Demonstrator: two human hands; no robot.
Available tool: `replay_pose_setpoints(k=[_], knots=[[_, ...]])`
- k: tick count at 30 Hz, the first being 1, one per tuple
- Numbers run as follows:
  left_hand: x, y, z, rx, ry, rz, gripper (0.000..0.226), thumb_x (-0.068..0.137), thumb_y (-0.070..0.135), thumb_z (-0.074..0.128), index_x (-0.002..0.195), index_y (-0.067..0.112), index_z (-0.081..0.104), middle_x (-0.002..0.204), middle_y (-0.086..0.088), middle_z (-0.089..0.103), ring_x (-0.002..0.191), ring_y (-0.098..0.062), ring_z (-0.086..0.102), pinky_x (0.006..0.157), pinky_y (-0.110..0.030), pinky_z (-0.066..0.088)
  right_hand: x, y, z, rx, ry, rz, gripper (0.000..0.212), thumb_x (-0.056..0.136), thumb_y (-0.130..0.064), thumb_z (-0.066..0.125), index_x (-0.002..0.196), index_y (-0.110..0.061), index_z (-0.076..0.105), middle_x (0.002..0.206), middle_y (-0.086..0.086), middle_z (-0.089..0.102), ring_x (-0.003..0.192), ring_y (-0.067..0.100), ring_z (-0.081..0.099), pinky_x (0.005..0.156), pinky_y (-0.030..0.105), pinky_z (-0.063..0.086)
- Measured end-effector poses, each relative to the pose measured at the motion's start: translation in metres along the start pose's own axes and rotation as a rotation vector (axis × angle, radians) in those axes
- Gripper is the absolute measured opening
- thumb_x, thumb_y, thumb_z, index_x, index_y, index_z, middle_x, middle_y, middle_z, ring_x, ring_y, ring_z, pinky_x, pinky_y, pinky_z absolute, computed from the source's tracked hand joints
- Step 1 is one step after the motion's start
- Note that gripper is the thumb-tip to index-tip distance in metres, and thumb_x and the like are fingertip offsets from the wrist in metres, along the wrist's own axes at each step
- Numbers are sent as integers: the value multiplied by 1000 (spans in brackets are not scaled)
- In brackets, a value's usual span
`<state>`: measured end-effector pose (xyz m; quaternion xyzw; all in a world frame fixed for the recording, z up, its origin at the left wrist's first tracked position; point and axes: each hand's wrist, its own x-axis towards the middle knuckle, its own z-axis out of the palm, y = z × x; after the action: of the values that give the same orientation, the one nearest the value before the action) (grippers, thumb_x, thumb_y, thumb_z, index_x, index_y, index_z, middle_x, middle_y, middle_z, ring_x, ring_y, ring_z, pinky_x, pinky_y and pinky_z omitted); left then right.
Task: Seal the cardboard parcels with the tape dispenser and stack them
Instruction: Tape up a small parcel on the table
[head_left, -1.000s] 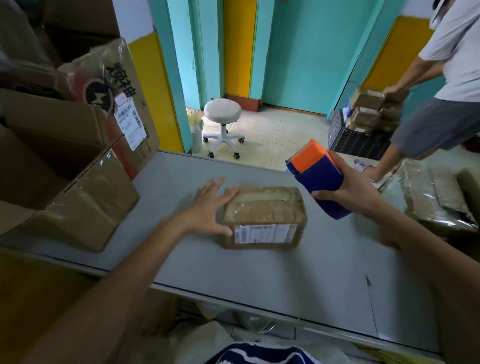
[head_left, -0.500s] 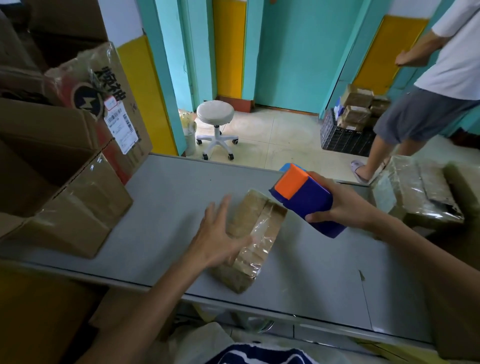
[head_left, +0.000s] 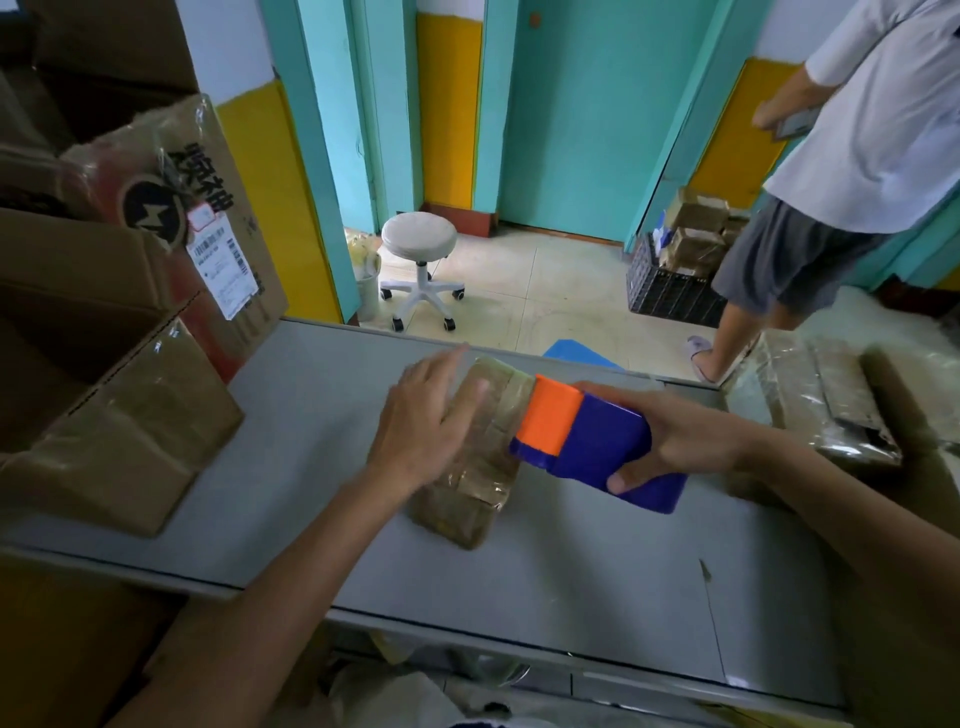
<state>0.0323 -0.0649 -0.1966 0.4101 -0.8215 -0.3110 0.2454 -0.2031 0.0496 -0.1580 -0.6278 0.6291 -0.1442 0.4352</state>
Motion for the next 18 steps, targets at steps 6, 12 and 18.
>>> replay_pose_setpoints(k=[6,12,18], knots=[[-5,22,-13,-679,-241,-182,18,93,40,46,92,36,64,92,12,67,88,-2,64,77,-15,49,13,-19,0,4,-70,-83,78,67,-30,78,133,-40,37,117,-14,61,107,11,60,88,37,54],[-9,12,-18,-910,-326,-413,21,90,20,53,102,7,64,86,-5,69,82,-15,64,71,-28,50,18,-22,3,-14,-81,-136,81,65,-39,80,134,-39,38,119,-10,60,107,17,61,87,47,54],[-10,8,-22,-800,-416,-508,15,93,6,49,94,2,63,71,-4,66,63,-9,62,58,-20,51,18,-23,10,-26,-130,-145,78,67,-32,79,132,-41,37,115,-16,61,105,11,61,86,37,55]])
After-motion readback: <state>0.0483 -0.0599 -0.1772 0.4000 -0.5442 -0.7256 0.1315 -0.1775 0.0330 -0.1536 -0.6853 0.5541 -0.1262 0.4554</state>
